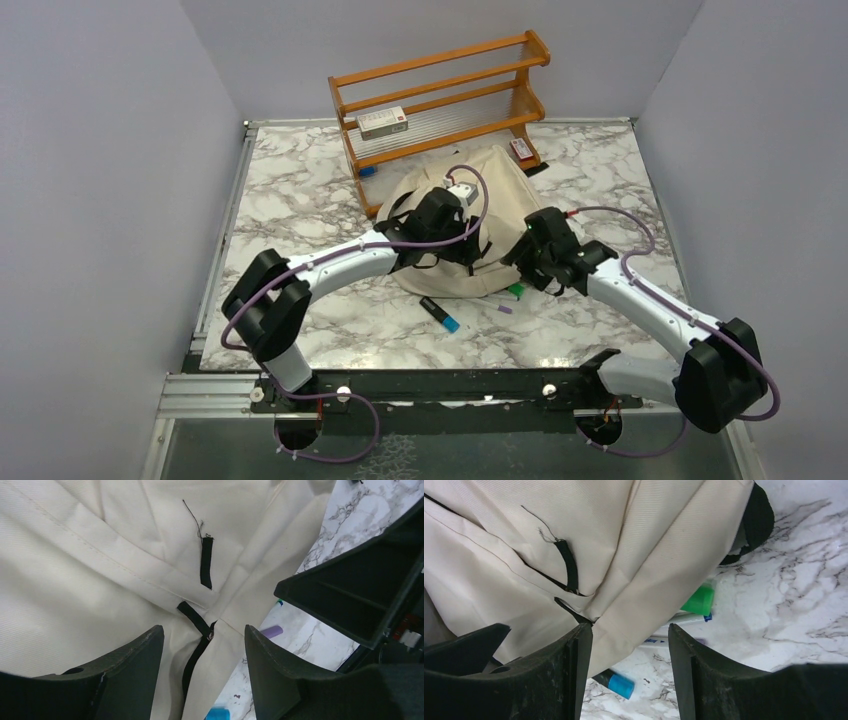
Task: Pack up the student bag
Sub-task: Zip the student bag at the center of the board.
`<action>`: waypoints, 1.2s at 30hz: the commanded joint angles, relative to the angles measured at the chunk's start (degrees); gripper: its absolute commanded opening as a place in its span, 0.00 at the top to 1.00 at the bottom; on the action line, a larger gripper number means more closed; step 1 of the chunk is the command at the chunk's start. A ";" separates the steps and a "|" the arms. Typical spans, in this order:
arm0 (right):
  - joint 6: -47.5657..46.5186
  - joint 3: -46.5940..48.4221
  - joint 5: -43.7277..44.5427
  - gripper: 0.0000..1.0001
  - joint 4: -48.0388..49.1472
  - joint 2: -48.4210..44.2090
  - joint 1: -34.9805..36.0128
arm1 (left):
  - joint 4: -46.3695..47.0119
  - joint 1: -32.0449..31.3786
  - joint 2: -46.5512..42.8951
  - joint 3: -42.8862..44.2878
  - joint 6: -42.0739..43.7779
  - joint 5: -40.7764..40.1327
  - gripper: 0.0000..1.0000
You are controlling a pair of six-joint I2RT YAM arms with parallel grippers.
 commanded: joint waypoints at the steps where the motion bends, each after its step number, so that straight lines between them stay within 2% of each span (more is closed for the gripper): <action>1: 3.75 -2.51 1.13 0.38 -3.03 -2.29 -0.03 | 3.67 -0.80 3.07 -0.21 -0.75 1.15 0.39; 10: 5.46 -7.35 -3.13 0.37 4.25 -4.26 -0.01 | 5.11 -2.05 5.98 -1.53 -1.82 2.42 0.45; 21: 4.88 -7.53 -4.11 0.37 5.65 -3.30 -0.03 | 6.44 -2.13 10.27 -1.17 -3.26 4.00 0.45; 36: 3.03 -7.87 -4.50 0.38 6.27 -4.35 -0.03 | 7.78 -2.10 12.33 0.31 -3.79 2.61 0.58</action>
